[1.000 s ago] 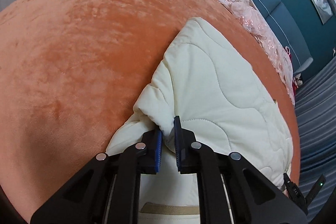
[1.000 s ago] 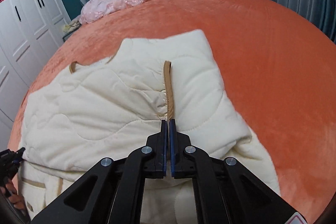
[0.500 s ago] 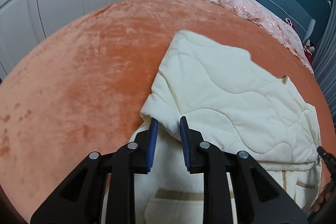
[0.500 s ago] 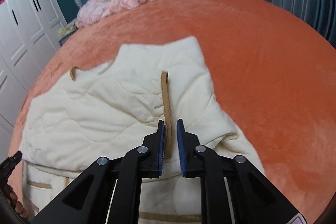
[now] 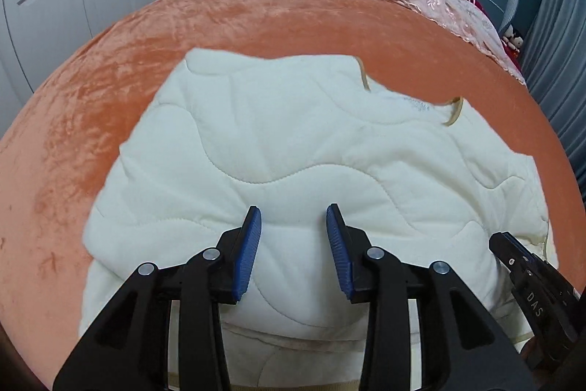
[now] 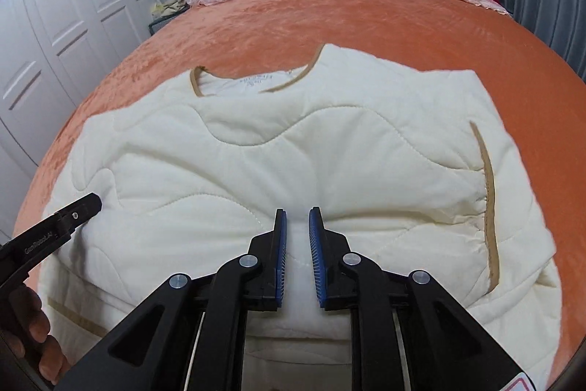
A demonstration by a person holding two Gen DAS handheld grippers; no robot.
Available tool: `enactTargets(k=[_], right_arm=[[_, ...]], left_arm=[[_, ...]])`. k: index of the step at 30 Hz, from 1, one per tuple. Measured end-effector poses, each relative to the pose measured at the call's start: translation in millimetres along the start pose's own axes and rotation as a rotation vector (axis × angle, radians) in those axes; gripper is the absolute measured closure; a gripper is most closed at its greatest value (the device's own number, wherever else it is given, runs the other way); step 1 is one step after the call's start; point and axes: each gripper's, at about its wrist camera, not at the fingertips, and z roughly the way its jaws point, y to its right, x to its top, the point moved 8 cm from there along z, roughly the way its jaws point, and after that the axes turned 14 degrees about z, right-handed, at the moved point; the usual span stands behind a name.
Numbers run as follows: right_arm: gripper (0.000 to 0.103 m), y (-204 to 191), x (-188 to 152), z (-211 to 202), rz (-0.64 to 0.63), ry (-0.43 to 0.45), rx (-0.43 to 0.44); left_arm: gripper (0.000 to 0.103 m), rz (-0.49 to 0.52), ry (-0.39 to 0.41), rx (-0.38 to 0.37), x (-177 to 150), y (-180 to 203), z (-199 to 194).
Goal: Fold large clothes
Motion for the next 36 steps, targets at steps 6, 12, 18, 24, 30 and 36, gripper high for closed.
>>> enactTargets(k=[6,12,18,24,30,36], right_arm=[[0.090,8.3,-10.7,8.1,0.026,0.042,0.048],[0.090,9.7,-14.3,8.5,0.008,0.078,0.034],[0.090,9.2,-14.7,10.5,-0.004,0.101,0.023],[0.090,9.2,-15.2,11.9,-0.013,0.114,0.012],[0.090,8.7,-15.7,12.7,-0.018,0.122,0.005],[0.090,8.3,-13.8,12.9,-0.012,0.092,0.006]], left_arm=[[0.063,0.090,0.083,0.076,-16.3,9.1,14.5],[0.058,0.104,0.117,0.107,-17.9,10.4,14.5],[0.056,0.120,0.131,0.147,-18.8,11.2,16.2],[0.056,0.134,0.136,0.177,-19.7,12.8,17.7],[0.055,0.140,0.137,0.187,-20.5,13.0,18.1],[0.053,0.128,0.110,0.155,-15.7,10.5,12.8]])
